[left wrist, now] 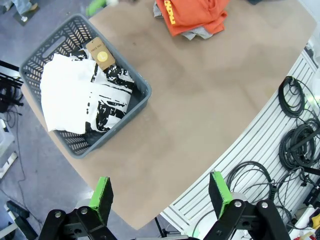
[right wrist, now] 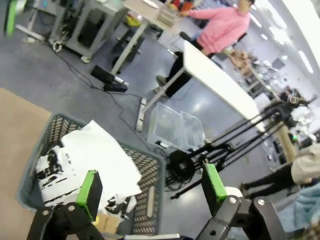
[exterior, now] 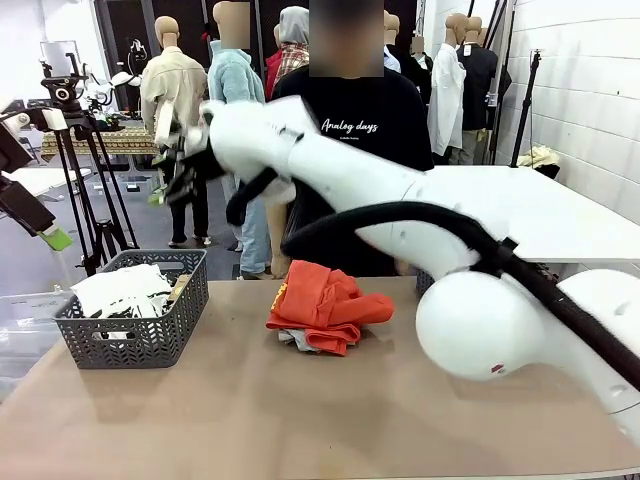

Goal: Sort the tops and bottoms.
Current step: Lift clothes from the center of the table with your left hand.

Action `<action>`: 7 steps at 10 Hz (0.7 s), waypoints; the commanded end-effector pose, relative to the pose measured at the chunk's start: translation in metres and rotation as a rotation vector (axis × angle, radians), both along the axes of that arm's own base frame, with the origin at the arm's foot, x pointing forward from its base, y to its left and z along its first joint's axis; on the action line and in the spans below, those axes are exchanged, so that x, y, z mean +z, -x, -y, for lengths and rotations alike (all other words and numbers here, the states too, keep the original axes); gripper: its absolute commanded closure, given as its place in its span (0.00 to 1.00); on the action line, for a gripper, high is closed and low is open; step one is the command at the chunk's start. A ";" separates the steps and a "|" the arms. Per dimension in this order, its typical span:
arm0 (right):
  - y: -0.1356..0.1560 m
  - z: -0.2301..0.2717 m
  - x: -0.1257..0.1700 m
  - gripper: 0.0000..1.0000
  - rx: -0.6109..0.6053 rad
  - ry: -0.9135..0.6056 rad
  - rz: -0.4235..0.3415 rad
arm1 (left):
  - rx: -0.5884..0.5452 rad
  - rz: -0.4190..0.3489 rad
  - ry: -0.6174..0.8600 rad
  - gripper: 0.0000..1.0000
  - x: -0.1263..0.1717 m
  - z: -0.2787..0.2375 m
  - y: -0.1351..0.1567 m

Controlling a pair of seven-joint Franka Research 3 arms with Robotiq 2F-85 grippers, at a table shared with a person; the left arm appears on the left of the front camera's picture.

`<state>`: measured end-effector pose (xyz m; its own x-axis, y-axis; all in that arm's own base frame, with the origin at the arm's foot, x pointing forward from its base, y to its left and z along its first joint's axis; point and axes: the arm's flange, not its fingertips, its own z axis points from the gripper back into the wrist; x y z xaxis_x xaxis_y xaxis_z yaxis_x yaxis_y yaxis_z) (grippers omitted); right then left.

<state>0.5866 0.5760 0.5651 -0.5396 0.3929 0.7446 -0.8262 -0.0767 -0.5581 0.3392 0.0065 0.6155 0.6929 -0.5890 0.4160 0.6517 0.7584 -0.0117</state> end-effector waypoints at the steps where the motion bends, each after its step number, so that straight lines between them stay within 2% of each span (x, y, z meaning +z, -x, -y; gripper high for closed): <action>1: 0.098 0.103 0.030 0.00 -0.072 0.043 -0.003 | 0.001 -0.004 -0.013 0.00 0.000 -0.002 0.002; 2: 0.120 0.130 0.043 0.00 -0.131 0.071 -0.023 | 0.001 -0.004 -0.013 0.00 0.000 -0.002 0.002; 3: 0.138 0.158 0.042 0.00 -0.185 0.086 -0.080 | 0.001 -0.004 -0.013 0.00 0.000 -0.002 0.002; 5: 0.172 0.215 0.024 0.00 -0.295 0.093 -0.195 | 0.001 -0.004 -0.013 0.00 0.000 -0.002 0.002; 7: 0.209 0.270 0.000 0.00 -0.488 0.120 -0.328 | 0.001 -0.004 -0.013 0.00 0.000 -0.002 0.002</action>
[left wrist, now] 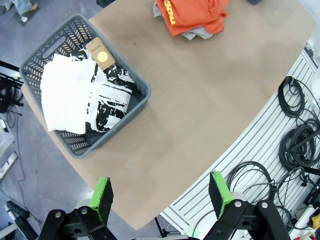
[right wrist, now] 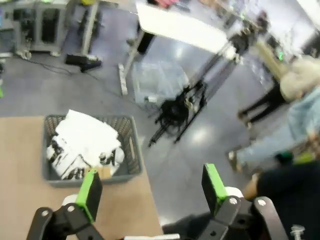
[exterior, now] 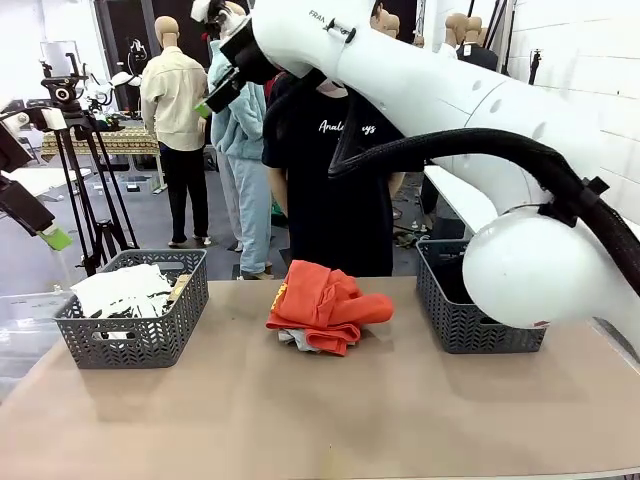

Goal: Sort the tops and bottoms.
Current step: Lift clothes from the center of the table with your left hand.

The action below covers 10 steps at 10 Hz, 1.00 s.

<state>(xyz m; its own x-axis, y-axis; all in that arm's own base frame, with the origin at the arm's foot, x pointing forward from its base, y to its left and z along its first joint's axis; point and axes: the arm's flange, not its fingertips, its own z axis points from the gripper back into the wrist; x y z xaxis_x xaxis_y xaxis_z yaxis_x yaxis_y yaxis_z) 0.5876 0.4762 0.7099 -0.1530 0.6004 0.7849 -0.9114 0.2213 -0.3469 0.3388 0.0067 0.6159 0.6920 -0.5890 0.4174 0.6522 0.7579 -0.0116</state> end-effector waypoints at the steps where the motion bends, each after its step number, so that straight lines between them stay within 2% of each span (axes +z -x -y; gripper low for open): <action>1: 0.242 0.199 -0.152 0.00 -0.231 0.054 -0.135 | 0.001 -0.006 -0.014 0.00 0.000 -0.002 0.002; 2: 0.261 0.212 -0.152 0.00 -0.280 0.066 -0.141 | 0.001 -0.006 -0.014 0.00 0.000 -0.002 0.002; 3: -0.005 0.012 0.003 0.00 -0.110 0.024 -0.060 | 0.001 -0.006 -0.014 0.00 0.000 -0.002 0.002; 8: 0.000 0.011 0.006 0.00 -0.134 0.038 -0.073 | 0.001 -0.006 -0.014 0.00 0.000 -0.002 0.002; 9: 0.003 0.036 -0.009 0.00 -0.175 -0.009 -0.184 | 0.001 -0.006 -0.014 0.00 0.000 -0.002 0.002; 10: 0.015 0.076 -0.014 0.00 -0.240 -0.079 -0.242 | 0.001 -0.006 -0.014 0.00 0.000 -0.002 0.002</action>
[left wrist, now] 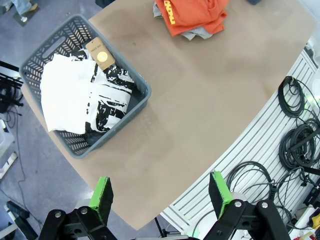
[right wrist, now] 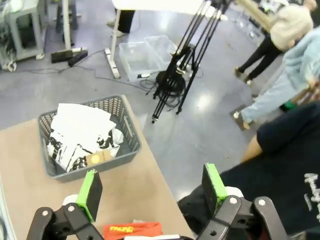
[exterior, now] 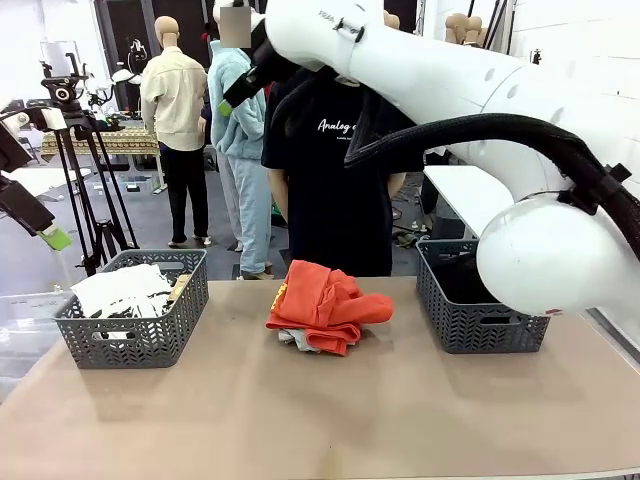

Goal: Sort the tops and bottoms.
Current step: Lift clothes from the center of the table with your left hand.

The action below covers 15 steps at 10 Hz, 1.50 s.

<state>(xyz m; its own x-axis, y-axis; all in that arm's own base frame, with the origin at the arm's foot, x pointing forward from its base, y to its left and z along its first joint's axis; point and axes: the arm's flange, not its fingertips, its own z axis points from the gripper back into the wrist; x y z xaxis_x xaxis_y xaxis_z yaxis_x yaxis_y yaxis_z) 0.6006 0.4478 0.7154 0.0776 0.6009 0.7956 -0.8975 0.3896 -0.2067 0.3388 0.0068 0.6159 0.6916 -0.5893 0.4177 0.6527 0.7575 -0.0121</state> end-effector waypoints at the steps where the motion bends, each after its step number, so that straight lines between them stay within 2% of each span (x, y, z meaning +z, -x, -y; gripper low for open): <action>1: 0.050 0.098 -0.022 0.00 -0.171 -0.165 -0.128 | 0.002 -0.006 -0.014 0.00 0.000 -0.001 0.002; 2: 0.070 0.137 -0.028 0.00 -0.274 -0.196 -0.160 | 0.002 -0.006 -0.014 0.00 0.000 -0.001 0.002; 4: 0.116 0.194 -0.036 0.00 -0.406 -0.215 -0.225 | 0.002 -0.006 -0.014 0.00 0.000 -0.001 0.002; 5: 0.138 0.221 -0.047 0.00 -0.468 -0.220 -0.313 | 0.002 -0.006 -0.014 0.00 0.000 -0.001 0.002; 7: 0.178 0.261 -0.077 0.00 -0.613 -0.080 -0.537 | 0.002 -0.006 -0.014 0.00 0.000 -0.001 0.002; 9: 0.203 0.289 -0.093 0.00 -0.649 0.138 -0.764 | 0.002 -0.006 -0.014 0.00 0.000 -0.001 0.002; 11: 0.211 0.302 -0.117 0.00 -0.640 0.237 -0.890 | 0.002 -0.006 -0.014 0.00 0.000 -0.001 0.002; 12: 0.202 0.297 -0.116 0.00 -0.620 0.282 -0.858 | 0.002 -0.006 -0.014 0.00 0.000 -0.001 0.002; 13: 0.061 0.239 0.031 0.00 -0.682 0.217 -0.849 | 0.002 -0.006 -0.014 0.00 0.000 -0.001 0.002; 15: 0.061 0.239 0.031 0.00 -0.682 0.217 -0.849 | 0.002 -0.006 -0.014 0.00 0.000 -0.001 0.002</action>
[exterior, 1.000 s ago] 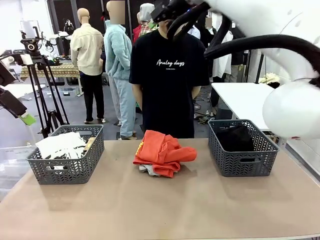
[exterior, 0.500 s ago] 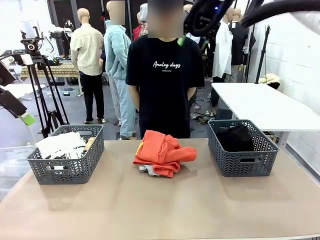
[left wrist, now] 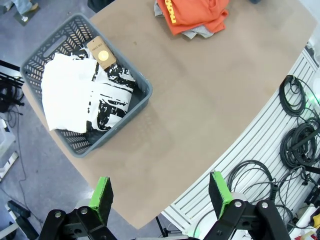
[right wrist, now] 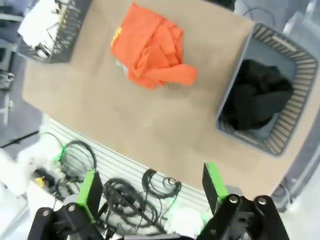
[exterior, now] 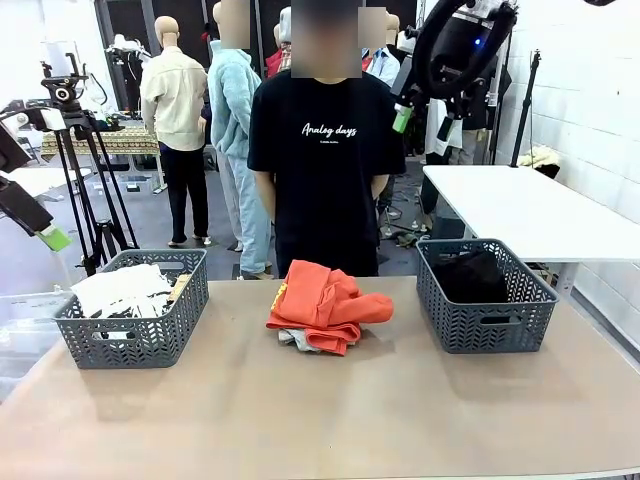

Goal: Sort the tops and bottoms.
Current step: Lift clothes from the center of the table with your left hand.

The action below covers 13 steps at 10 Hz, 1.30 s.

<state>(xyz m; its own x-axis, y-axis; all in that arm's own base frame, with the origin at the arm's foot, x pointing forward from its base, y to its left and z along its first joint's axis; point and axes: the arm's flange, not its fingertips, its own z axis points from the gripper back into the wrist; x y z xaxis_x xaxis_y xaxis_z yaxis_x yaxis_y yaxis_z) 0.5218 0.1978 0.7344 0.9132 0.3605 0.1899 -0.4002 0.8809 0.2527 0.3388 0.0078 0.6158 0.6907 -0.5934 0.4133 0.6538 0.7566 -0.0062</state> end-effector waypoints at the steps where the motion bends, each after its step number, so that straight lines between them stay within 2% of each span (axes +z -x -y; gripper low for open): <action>1: 0.008 0.003 -0.005 0.00 0.002 0.014 -0.020 | 0.004 -0.006 -0.007 0.00 0.000 0.000 0.002; 2: 0.003 -0.012 -0.021 0.00 0.110 0.143 -0.056 | 0.004 -0.006 -0.007 0.00 0.000 0.000 0.002; 3: 0.005 0.007 -0.050 0.00 0.240 0.172 -0.153 | 0.004 -0.006 -0.007 0.00 0.000 0.000 0.002; 4: 0.023 0.037 -0.068 0.00 0.257 0.112 -0.155 | 0.004 -0.006 -0.007 0.00 0.000 0.000 0.002; 6: 0.063 0.080 -0.085 0.00 0.261 -0.003 -0.077 | 0.004 -0.006 -0.007 0.00 0.000 0.000 0.002; 8: 0.096 0.106 -0.077 0.00 0.259 -0.028 0.031 | 0.004 -0.006 -0.007 0.00 0.000 0.000 0.002; 9: 0.101 0.111 -0.070 0.00 0.272 -0.053 0.113 | 0.004 -0.006 -0.007 0.00 0.000 0.000 0.002; 10: 0.100 0.108 -0.065 0.00 0.275 -0.049 0.151 | 0.004 -0.006 -0.007 0.00 0.000 0.000 0.002; 11: 0.097 0.101 -0.063 0.00 0.284 -0.049 0.163 | 0.004 -0.006 -0.007 0.00 0.000 0.000 0.002; 12: 0.090 0.099 -0.063 0.00 0.302 -0.055 0.138 | -0.002 0.000 0.000 0.00 0.000 0.000 0.000; 13: 0.103 0.114 -0.046 0.00 0.253 -0.023 0.131 | -0.039 -0.002 0.011 0.00 -0.004 0.019 0.000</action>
<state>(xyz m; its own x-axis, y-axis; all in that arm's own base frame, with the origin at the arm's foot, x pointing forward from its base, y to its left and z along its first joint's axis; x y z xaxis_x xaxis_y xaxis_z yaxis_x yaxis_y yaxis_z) 0.4224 0.0952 0.6855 0.7477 0.5815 0.3205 -0.6531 0.7313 0.1966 0.3389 0.0019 0.6151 0.6812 -0.6050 0.4122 0.6662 0.7457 -0.0067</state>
